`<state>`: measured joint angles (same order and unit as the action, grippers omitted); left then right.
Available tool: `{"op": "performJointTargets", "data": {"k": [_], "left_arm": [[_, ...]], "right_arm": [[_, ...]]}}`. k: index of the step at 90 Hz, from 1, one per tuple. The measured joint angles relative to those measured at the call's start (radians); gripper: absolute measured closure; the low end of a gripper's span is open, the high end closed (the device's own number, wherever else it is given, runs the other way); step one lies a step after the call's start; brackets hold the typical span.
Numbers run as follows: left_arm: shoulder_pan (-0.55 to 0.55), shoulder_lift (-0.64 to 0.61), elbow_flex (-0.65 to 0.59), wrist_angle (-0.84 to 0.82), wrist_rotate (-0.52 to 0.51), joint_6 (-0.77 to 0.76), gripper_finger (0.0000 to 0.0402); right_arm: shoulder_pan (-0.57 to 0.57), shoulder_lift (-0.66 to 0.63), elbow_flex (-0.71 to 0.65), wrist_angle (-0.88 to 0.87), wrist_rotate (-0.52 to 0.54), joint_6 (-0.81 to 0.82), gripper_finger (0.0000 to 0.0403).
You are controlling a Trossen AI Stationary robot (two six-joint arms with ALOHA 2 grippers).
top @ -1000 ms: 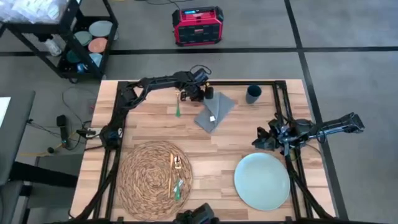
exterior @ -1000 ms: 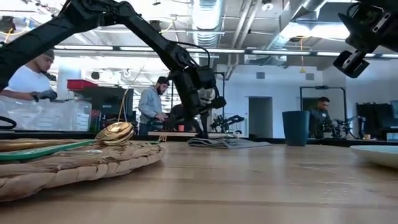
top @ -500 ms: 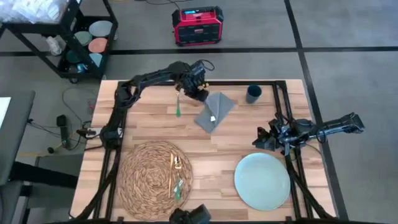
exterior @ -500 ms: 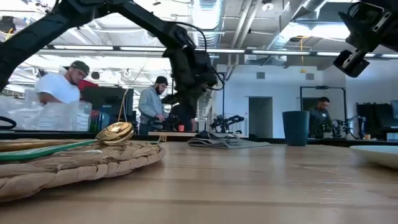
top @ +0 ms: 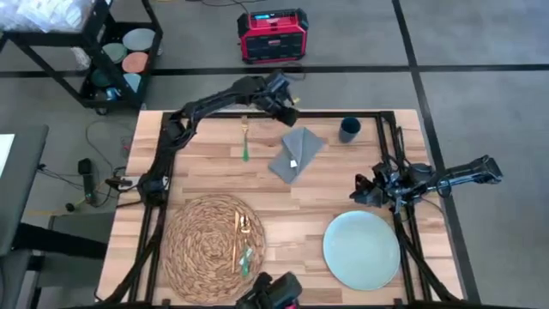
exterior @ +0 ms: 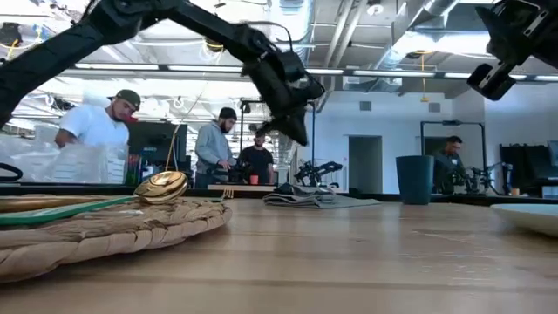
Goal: Set table place
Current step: Fold the gray table napkin
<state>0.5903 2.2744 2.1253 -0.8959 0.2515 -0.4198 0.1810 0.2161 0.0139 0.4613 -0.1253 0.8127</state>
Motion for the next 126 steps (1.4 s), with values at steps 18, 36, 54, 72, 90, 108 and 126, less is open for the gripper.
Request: {"op": "performJointTargets", "data": {"k": [18,36,54,72,90,108,126], "left_arm": [[-0.027,0.142,0.072,-0.059,0.14,-0.126,0.0329],[-0.026,0.206,0.195,-0.281,0.071,-0.086,0.0301],[-0.001,0.177,0.224,-0.3,-0.05,-0.074,0.0299],[0.0,0.215,0.219,-0.339,0.005,-0.086,0.0299],[-0.011,0.245,0.221,-0.322,0.043,-0.147,0.0299],[-0.015,0.259,0.221,-0.286,0.053,-0.219,0.0299],[-0.011,0.259,0.221,-0.278,0.036,-0.276,0.0299]], "right_arm": [[0.001,0.001,0.002,-0.005,0.0,0.005,0.03],[0.003,0.002,0.007,-0.009,-0.002,0.004,0.03],[0.003,0.002,0.007,-0.012,-0.015,0.002,0.03],[0.003,0.002,0.007,-0.012,-0.031,0.002,0.03],[0.002,0.002,0.007,-0.012,-0.031,0.001,0.03],[0.002,0.002,0.007,-0.012,-0.031,-0.004,0.03],[0.002,0.002,0.007,-0.011,-0.031,-0.004,0.03]]}}
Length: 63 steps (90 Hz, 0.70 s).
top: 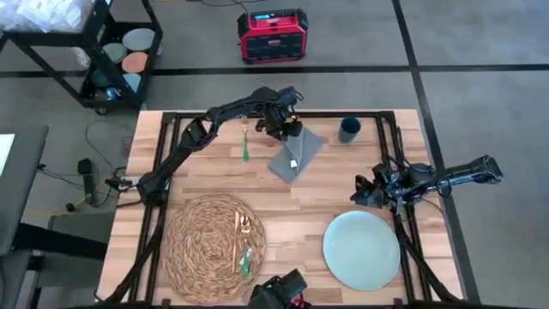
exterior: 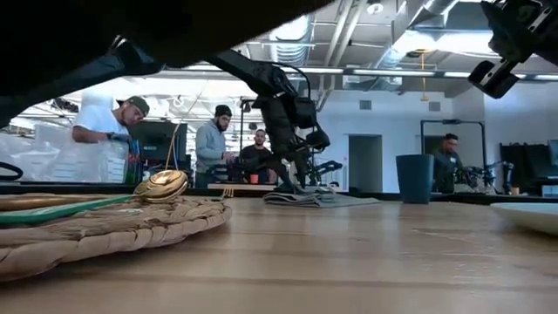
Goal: Set table place
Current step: Fold the gray table napkin
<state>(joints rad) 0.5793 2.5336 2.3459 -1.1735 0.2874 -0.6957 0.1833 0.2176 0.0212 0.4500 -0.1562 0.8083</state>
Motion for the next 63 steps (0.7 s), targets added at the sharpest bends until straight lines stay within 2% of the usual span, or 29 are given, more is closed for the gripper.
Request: {"op": "performJointTargets", "data": {"k": [19,37,63], "left_arm": [[0.001,0.001,0.0,-0.004,0.0,-0.025,0.0313],[0.01,0.002,0.0,-0.034,-0.03,0.007,0.0392],[-0.021,0.002,0.008,0.013,-0.014,-0.002,0.0401]], "right_arm": [[0.0,0.0,0.0,0.0,0.0,-0.005,0.03],[0.0,0.0,0.0,0.0,0.001,-0.006,0.0301],[0.0,0.0,0.0,-0.001,0.002,-0.025,0.0301]]}}
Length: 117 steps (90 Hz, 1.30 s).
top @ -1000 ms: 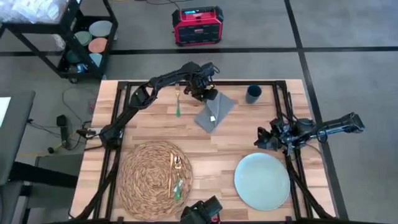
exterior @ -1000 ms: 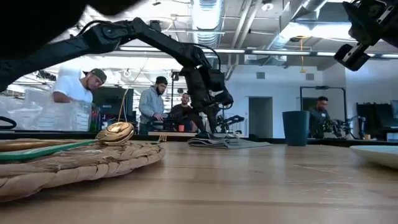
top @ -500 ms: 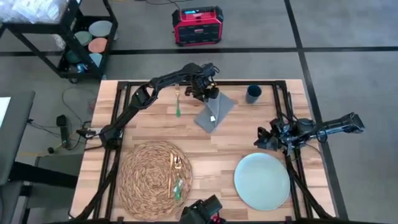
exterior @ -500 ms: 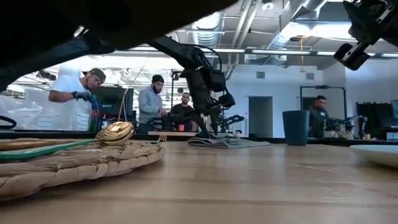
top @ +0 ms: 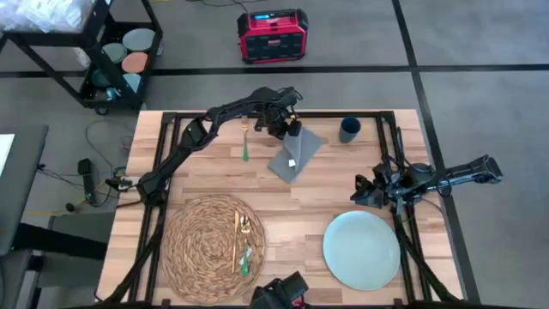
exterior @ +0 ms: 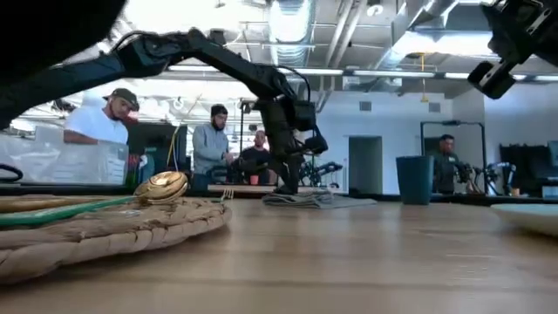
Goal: Set table place
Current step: Fold the gray table napkin
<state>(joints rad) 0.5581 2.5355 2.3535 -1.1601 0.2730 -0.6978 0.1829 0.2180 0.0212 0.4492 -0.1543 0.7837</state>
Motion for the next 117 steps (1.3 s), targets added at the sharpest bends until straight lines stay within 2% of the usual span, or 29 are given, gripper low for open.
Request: {"op": "performJointTargets", "data": {"k": [37,61,71,88,117], "left_arm": [[-0.114,-0.014,0.002,0.208,0.027,-0.121,0.0402],[-0.154,-0.016,0.002,0.517,0.02,-0.285,0.0402],[-0.164,-0.016,0.002,0.577,0.006,-0.318,0.0402],[-0.179,-0.016,0.002,0.546,0.002,-0.289,0.0401],[-0.214,-0.016,0.002,0.547,0.0,-0.097,0.0401]], "right_arm": [[0.0,0.0,0.0,0.0,0.002,0.003,0.0301],[0.0,0.0,0.0,0.001,-0.001,0.002,0.0301],[0.0,0.0,0.0,0.001,-0.014,0.003,0.0301],[0.001,0.0,0.0,0.006,-0.062,0.003,0.03],[0.001,0.0,0.0,0.008,-0.064,0.003,0.03]]}}
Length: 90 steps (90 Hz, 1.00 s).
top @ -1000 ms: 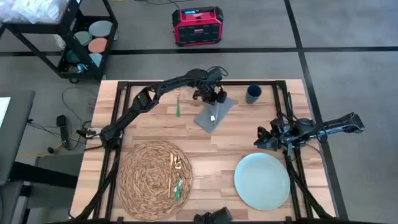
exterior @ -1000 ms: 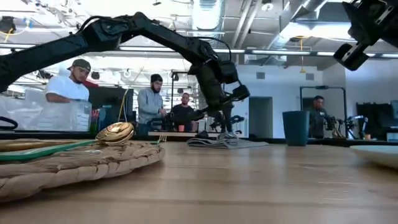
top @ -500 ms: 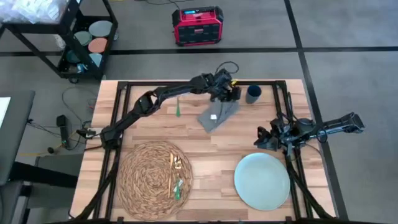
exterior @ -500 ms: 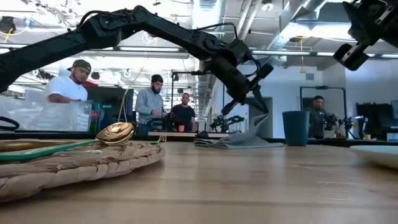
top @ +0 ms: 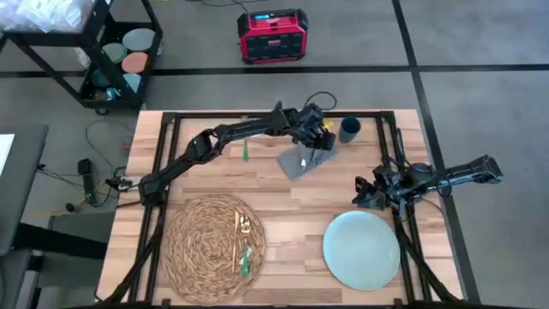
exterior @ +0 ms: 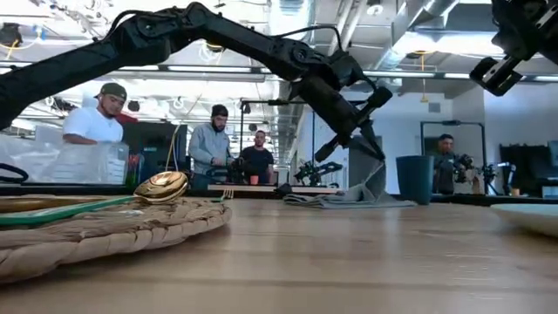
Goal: Set table place
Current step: Fold the gray table napkin
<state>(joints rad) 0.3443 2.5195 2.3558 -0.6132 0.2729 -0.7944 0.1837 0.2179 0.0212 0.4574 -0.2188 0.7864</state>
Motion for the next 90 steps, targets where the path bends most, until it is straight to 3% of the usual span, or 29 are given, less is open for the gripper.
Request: {"op": "performJointTargets", "data": {"k": [41,81,90], "left_arm": [[-0.061,0.0,0.0,0.007,0.031,0.104,0.0398],[-0.088,0.0,0.0,-0.031,0.047,0.252,0.0275],[-0.087,-0.01,0.001,-0.179,-0.047,0.203,0.027]], "right_arm": [[0.0,0.0,0.0,-0.007,-0.013,-0.009,0.03],[0.0,0.0,0.0,-0.009,-0.02,-0.008,0.03],[0.0,0.0,0.0,-0.028,-0.009,0.0,0.03]]}}
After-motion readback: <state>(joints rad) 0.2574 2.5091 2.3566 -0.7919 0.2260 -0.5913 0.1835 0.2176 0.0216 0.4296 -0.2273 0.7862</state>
